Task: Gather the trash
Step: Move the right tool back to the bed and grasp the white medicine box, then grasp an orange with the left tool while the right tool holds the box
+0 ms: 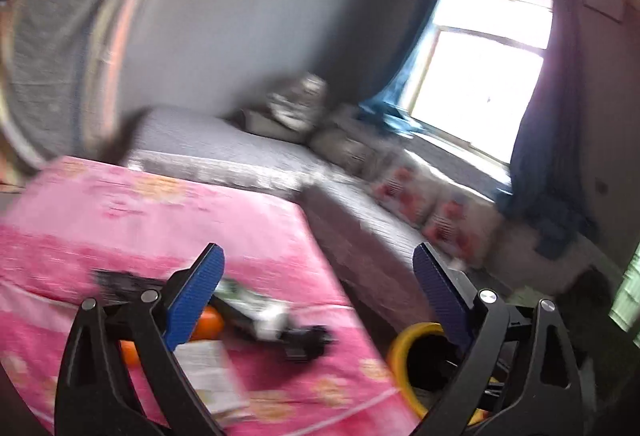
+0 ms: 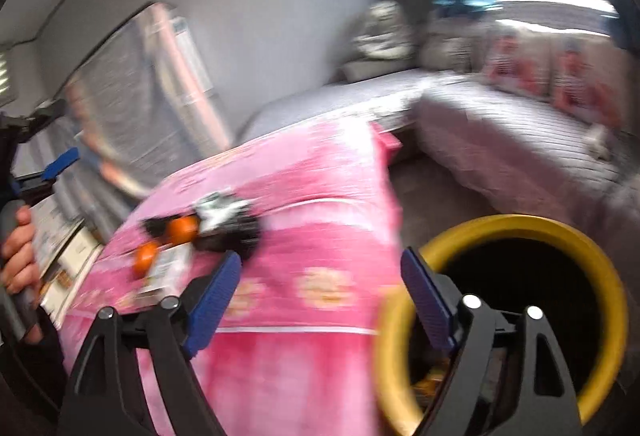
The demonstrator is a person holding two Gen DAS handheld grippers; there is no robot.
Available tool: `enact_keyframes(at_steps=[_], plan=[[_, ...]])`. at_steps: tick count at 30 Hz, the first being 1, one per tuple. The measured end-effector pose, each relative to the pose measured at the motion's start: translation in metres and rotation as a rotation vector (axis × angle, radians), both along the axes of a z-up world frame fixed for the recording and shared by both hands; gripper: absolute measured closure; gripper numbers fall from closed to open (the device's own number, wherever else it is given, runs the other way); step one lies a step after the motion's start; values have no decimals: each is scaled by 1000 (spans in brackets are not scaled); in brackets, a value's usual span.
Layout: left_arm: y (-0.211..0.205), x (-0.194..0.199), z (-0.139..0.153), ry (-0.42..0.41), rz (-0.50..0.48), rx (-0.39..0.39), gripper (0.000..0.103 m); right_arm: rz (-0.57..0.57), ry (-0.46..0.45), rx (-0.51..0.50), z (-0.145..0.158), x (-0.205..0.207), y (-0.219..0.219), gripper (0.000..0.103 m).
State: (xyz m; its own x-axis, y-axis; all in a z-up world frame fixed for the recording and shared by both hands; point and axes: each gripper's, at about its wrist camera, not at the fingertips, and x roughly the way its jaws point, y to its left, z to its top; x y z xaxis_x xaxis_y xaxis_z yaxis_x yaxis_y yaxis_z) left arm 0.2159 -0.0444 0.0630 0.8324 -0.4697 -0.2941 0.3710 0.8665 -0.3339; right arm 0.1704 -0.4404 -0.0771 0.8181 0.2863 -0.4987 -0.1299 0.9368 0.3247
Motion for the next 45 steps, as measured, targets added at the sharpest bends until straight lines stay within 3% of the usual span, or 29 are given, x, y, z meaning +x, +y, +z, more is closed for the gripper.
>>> enact_keyframes(at_steps=[8,14,22,26,30,32,33,34,38,45], plan=[[128,-19,-24,22,321,111,12,366,119,-12,2,52,138,11],[182,-24,-54,94,470,171,12,478,198,-167,-3,83,228,8],[197,-19,-90,171,412,166,12,423,291,-341,-31,110,282,8],[194,-13,-99,183,379,163,12,378,348,-354,-44,125,280,8],[190,-9,-107,202,361,183,12,383,390,-323,-53,132,280,11],[188,-6,-109,213,359,200,12,387,407,-306,-56,135,279,22],[187,-5,-109,215,359,207,12,395,421,-302,-59,136,280,33],[186,-3,-110,218,357,217,12,400,435,-292,-61,138,279,36],[180,4,-110,229,349,245,12,414,414,-254,-58,132,274,38],[157,20,-119,283,242,267,11,460,362,-143,-40,107,244,38]])
